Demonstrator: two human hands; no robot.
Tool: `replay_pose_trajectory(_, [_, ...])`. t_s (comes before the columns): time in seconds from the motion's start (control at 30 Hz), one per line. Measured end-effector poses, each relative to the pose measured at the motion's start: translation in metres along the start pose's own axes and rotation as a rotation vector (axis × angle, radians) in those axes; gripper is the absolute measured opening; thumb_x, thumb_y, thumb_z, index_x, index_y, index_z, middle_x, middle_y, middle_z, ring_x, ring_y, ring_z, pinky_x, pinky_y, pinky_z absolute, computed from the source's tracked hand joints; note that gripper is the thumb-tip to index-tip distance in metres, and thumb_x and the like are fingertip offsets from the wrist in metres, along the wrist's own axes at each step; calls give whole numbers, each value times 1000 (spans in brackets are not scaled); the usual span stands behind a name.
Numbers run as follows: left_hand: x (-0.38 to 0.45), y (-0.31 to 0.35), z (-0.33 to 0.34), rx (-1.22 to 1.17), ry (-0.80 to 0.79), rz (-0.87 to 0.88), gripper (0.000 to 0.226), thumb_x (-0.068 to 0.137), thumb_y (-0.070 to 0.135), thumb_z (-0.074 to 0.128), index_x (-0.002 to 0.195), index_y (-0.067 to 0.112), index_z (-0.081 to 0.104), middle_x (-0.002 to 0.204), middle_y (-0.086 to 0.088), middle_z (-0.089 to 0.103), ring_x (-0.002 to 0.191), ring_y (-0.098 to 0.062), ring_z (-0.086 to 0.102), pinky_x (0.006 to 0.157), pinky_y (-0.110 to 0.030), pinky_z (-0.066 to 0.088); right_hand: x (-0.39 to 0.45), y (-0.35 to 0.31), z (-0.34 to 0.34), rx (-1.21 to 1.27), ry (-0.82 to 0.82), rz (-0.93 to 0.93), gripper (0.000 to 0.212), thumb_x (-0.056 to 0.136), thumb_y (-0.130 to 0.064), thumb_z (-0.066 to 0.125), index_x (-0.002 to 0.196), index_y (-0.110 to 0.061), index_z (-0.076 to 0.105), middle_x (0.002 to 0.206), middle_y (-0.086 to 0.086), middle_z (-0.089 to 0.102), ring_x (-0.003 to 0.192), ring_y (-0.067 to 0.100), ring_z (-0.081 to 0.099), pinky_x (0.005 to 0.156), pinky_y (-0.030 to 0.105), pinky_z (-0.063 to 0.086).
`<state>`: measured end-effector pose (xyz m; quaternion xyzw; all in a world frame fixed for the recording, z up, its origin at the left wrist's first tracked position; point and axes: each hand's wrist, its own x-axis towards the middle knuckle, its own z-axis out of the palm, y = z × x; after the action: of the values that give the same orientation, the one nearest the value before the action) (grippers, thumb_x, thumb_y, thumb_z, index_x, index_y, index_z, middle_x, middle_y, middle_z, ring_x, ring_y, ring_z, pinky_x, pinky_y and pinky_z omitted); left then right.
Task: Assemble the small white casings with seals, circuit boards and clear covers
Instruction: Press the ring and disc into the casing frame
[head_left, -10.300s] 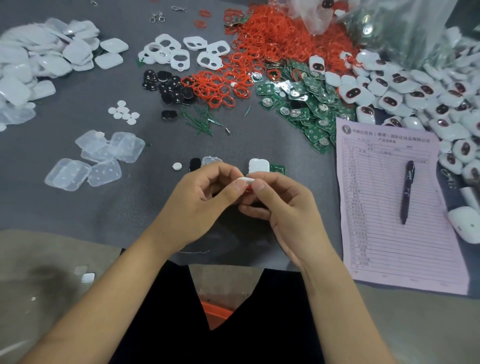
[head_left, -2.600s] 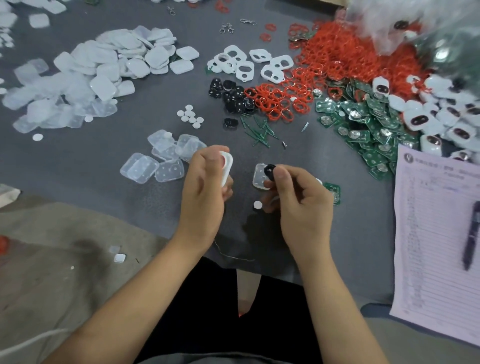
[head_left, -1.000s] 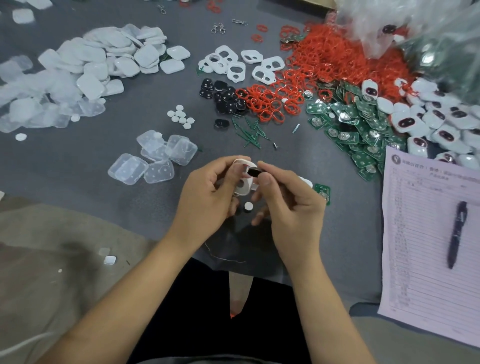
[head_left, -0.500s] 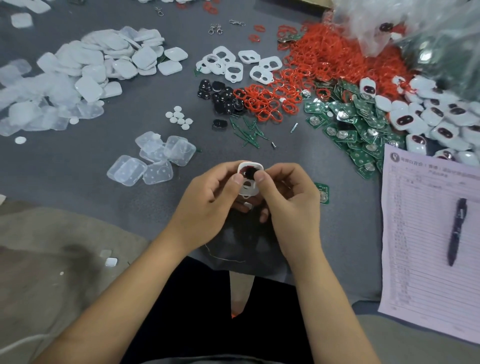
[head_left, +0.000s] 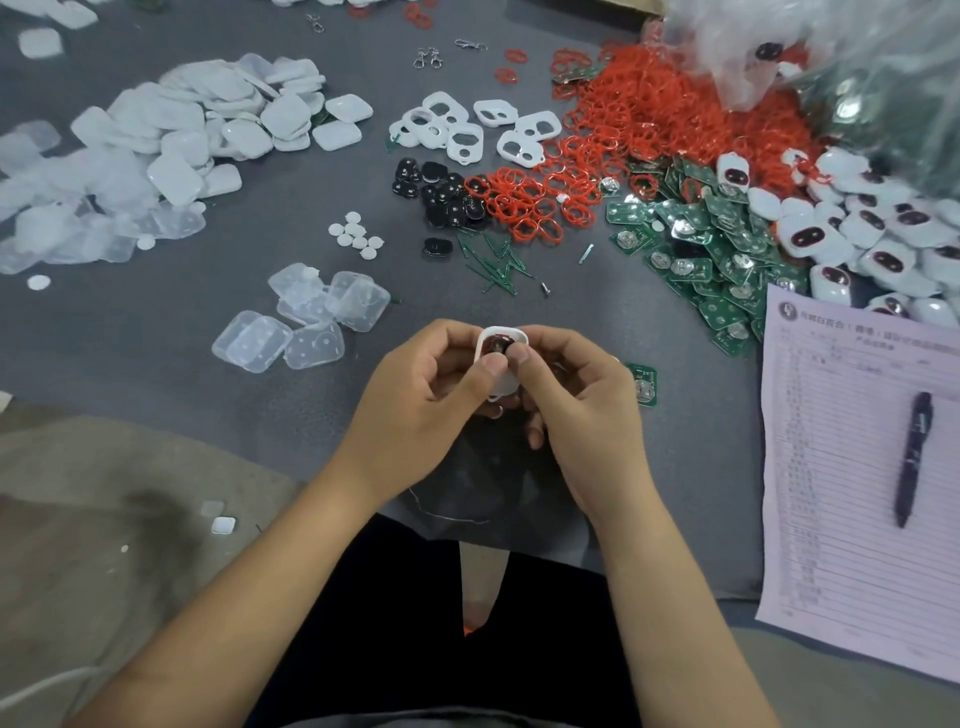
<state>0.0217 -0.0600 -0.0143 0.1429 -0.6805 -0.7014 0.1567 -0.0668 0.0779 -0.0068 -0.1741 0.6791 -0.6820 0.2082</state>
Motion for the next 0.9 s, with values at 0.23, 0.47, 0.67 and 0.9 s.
replay_pose_trajectory(0.23, [-1, -2, 0, 99, -26, 52, 23, 105, 17, 60, 126, 13, 68, 108, 3, 78, 101, -14, 76, 76, -25, 62, 0, 3, 2, -30, 29, -34, 9, 99, -20, 71, 105, -15, 75, 79, 8, 71, 58, 17, 60, 42, 25, 46])
replay_pose_trajectory(0.47, [0, -4, 0, 129, -26, 49, 21, 105, 19, 60, 124, 15, 69, 104, 4, 79, 96, -14, 77, 76, -24, 62, 0, 5, 5, -94, 74, -70, 8, 99, -22, 71, 103, -16, 75, 75, 4, 72, 52, 29, 59, 40, 28, 46])
replay_pose_trajectory(0.67, [1, -5, 0, 199, 18, 20, 20, 107, 25, 57, 121, 15, 67, 100, 6, 78, 87, -12, 77, 73, -23, 61, -2, 6, 5, -68, 38, -75, 11, 100, -21, 70, 108, -17, 75, 70, -2, 69, 45, 12, 50, 41, 24, 41])
replay_pose_trajectory(0.9, [-1, -3, 2, 264, 35, 53, 16, 107, 23, 58, 119, 18, 67, 96, 8, 77, 78, -10, 75, 69, -19, 56, -1, 5, 4, -126, 24, -62, 15, 102, -19, 66, 112, -20, 77, 75, 1, 71, 49, 11, 55, 42, 25, 43])
